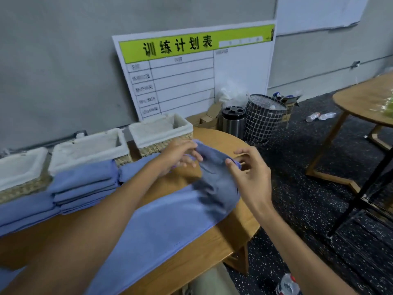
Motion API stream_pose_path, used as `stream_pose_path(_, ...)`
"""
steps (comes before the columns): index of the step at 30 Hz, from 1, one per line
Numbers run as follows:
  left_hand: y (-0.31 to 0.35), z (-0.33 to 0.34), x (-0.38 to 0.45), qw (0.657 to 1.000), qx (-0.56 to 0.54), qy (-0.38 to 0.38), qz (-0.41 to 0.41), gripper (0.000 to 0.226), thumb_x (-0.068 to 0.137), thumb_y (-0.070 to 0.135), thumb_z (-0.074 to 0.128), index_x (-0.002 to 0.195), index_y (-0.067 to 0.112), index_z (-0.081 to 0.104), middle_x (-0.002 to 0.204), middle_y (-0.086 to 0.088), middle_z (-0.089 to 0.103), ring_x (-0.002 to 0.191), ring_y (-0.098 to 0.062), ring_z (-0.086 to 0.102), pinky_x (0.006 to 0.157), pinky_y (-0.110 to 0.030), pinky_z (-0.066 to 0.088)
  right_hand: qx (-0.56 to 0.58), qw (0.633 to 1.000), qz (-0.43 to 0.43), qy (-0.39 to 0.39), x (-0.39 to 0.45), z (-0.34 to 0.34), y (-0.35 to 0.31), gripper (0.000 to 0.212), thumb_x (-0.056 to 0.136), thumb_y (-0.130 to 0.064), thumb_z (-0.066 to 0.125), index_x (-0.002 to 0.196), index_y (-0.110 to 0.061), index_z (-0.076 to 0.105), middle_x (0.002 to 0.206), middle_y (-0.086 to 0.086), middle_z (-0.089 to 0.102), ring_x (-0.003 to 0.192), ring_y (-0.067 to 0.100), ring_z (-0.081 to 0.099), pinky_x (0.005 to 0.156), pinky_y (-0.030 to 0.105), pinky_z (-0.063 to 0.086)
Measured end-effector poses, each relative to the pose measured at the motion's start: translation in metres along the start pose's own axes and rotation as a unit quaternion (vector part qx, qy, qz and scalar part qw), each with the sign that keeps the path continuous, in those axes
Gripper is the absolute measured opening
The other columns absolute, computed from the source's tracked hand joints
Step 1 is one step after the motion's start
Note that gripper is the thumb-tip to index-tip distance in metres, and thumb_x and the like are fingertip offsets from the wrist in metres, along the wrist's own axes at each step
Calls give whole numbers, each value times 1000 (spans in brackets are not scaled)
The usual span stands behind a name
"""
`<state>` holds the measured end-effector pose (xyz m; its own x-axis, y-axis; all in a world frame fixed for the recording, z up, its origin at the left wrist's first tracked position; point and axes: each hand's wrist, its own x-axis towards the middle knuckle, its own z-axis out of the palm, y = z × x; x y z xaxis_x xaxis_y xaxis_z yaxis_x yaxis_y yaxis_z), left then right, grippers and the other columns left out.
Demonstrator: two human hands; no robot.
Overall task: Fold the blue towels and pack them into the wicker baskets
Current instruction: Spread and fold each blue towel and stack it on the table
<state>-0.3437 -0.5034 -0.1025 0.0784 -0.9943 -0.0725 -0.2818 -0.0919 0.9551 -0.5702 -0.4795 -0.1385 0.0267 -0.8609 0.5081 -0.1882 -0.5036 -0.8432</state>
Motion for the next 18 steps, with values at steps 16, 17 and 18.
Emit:
stream_pose_path(16, -53, -235, -264, 980, -60, 143, -123, 72, 100, 63, 18, 76, 9, 59, 61, -4, 61, 52, -19, 59, 55, -29, 52, 169, 927, -125, -312, -176, 218, -165, 28, 88, -14, 74, 104, -27, 56, 77, -10, 61, 65, 11, 57, 58, 23, 40)
stream_pose_path(17, -61, -243, -277, 979, -48, 151, -128, 72, 100, 63, 17, 75, 10, 58, 58, -2, 58, 49, -17, 57, 53, -28, 51, 175, 920, -124, -329, -188, 228, -168, 27, 88, -15, 74, 105, -26, 56, 78, -10, 61, 66, 11, 57, 58, 24, 40)
stream_pose_path(18, -70, -250, -289, 977, -40, 162, -130, 72, 100, 63, 18, 74, 10, 58, 56, -2, 53, 47, -16, 53, 52, -28, 50, 181, 912, -125, -347, -199, 235, -170, 26, 88, -15, 74, 104, -26, 56, 78, -11, 60, 66, 10, 57, 59, 23, 40)
